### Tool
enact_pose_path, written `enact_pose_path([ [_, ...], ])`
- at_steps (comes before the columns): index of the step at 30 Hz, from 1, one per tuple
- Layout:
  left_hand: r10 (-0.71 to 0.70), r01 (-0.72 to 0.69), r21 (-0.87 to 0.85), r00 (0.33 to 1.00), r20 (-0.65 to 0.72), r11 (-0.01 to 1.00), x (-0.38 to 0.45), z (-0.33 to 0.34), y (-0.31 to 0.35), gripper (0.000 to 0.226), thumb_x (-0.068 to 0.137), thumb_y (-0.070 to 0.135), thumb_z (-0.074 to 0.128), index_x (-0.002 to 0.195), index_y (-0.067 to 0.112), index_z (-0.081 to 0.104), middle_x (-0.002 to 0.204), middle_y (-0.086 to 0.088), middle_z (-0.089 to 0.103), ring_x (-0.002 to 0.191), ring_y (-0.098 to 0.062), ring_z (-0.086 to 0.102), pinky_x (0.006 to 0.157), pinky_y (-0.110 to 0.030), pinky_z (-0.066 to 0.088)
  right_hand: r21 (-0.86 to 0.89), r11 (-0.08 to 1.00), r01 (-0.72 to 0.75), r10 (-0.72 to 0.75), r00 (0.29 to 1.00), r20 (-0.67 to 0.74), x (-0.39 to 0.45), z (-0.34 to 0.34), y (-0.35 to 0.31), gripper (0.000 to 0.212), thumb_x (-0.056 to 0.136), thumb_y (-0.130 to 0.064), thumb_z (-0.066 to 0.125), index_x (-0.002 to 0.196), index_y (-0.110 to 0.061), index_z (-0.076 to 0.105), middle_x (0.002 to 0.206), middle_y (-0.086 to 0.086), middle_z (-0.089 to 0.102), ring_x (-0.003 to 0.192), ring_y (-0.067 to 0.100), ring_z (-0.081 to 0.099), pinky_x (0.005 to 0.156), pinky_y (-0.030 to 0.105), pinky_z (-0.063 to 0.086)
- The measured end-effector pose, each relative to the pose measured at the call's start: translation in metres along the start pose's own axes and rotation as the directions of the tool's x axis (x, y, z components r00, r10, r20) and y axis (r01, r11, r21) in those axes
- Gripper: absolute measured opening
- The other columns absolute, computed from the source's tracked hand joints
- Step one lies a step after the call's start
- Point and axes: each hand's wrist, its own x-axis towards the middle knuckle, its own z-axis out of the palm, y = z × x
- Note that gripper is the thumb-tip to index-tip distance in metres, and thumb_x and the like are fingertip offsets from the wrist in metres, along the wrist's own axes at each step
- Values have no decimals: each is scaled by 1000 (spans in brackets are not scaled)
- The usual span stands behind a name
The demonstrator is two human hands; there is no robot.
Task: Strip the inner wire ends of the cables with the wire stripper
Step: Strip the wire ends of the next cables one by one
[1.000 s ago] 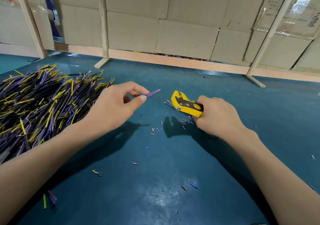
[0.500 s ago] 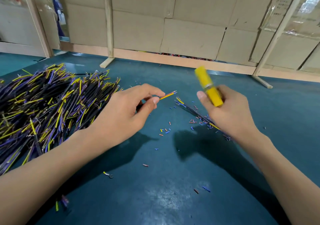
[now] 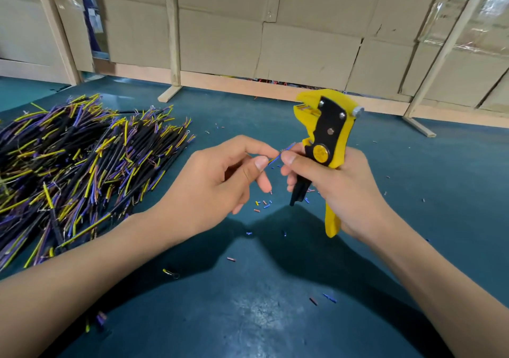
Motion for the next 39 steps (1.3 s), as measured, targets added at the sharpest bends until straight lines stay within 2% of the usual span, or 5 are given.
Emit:
enact_pose_path([
  [11, -77, 77, -157, 997, 5, 985, -1, 3, 8, 10, 99, 13, 61, 104, 17, 68, 74, -4, 72, 36, -19, 44, 44, -17, 35, 260, 963, -75, 40, 990, 137, 1, -7, 2, 6, 84, -10, 71, 82, -11, 77, 79, 15, 69, 65, 26, 59, 67, 40, 56],
  [18, -52, 47, -172, 998, -24, 984, 0, 5, 7, 17, 103, 10, 54, 115, 20, 61, 73, -7, 68, 35, -19, 42, 45, -19, 37, 215, 975, -56, 35, 994, 102, 3, -5, 8, 6, 82, -10, 73, 80, -10, 79, 79, 15, 71, 63, 26, 59, 65, 39, 56],
  [28, -105, 97, -50, 976, -189, 994, 3, 4, 1, 12, 95, 18, 67, 105, 20, 72, 71, -4, 62, 48, -10, 40, 49, -19, 33, 162, 985, -59, 42, 993, 108, 0, -2, 8, 9, 82, -12, 73, 82, -16, 80, 77, 13, 73, 63, 27, 61, 68, 43, 58],
  [33, -46, 62, 60, 969, -244, 996, 2, 4, 2, 11, 93, 23, 70, 103, 25, 73, 79, -2, 68, 63, -27, 53, 59, -34, 43, 105, 993, -51, 45, 997, 62, -1, 1, 8, 6, 82, -17, 75, 78, -18, 80, 75, 10, 73, 63, 27, 60, 69, 46, 58],
  [39, 16, 24, 138, 960, -280, 990, 1, 5, -1, 15, 96, 33, 64, 109, 30, 71, 81, 1, 66, 67, -25, 53, 64, -39, 45, 128, 989, -72, 63, 995, 74, -3, 6, 6, 7, 81, -17, 76, 76, -20, 80, 73, 10, 72, 62, 25, 60, 67, 42, 58],
])
